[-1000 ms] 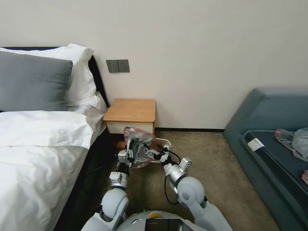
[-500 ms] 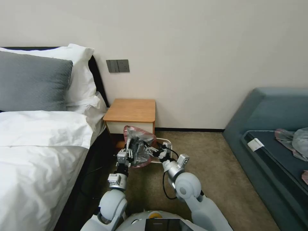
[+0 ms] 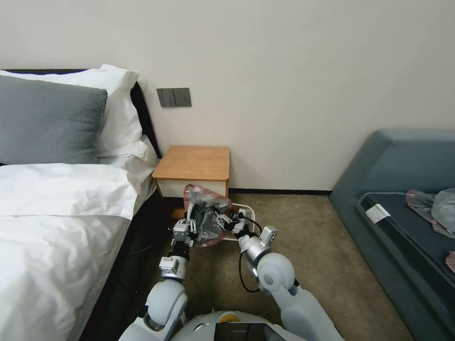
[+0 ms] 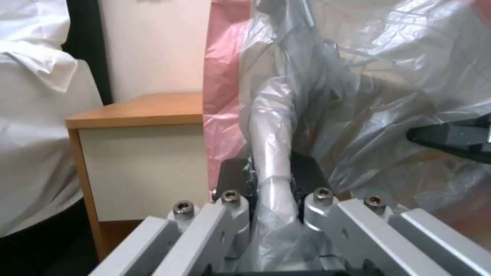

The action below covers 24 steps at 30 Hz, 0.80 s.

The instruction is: Pick up the garbage bag from the table and place it over the trash can.

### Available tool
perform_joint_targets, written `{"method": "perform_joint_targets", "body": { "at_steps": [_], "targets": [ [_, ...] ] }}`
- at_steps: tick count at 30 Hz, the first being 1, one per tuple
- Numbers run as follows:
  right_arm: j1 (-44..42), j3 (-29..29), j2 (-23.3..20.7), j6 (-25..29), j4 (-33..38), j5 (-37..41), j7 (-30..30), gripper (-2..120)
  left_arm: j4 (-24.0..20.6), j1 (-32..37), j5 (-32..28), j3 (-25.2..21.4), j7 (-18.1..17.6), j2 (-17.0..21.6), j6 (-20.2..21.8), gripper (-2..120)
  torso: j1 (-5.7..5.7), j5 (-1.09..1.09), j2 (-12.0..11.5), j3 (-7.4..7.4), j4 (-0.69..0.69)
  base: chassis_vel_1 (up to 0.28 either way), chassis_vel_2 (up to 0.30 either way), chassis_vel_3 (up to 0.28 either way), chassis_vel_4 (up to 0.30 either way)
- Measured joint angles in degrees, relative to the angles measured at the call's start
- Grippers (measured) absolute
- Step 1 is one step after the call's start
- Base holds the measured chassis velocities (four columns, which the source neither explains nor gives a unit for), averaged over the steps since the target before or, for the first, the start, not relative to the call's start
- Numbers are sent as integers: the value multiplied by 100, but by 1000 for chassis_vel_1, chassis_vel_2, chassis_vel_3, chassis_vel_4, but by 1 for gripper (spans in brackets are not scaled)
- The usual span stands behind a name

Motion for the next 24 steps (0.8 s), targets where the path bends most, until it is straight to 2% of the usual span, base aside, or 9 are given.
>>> {"method": "perform_joint_targets", "body": {
  "at_steps": [2, 3, 7, 11, 15, 24],
  "targets": [
    [3, 0, 0, 11, -2, -6, -11, 47, 22, -13, -11, -1, 0, 1, 0, 7, 1, 0, 0, 0, 0, 0, 0, 0, 0],
    [3, 0, 0, 11, -2, -6, -11, 47, 22, -13, -11, -1, 0, 1, 0, 7, 1, 0, 0, 0, 0, 0, 0, 0, 0],
    [-6, 2, 5, 27, -8, -48, -19, 27, 46, -20, -38, 5, -2, 4, 9, 7, 0, 0, 0, 0, 0, 0, 0, 0, 0],
    [-21, -1, 6, 27, 0, -70, -27, 18, 70, -22, -87, 8, -13, 3, 28, 7, 0, 0, 0, 0, 0, 0, 0, 0, 0],
    [-74, -39, -25, 27, 103, -161, -72, 0, 141, -43, -192, 3, -99, -11, 150, 7, 0, 0, 0, 0, 0, 0, 0, 0, 0],
    [-96, -63, -159, -40, 473, -171, -84, 0, 257, -67, -322, -9, -211, -41, 290, 7, 0, 0, 0, 0, 0, 0, 0, 0, 0]
  ]
}}
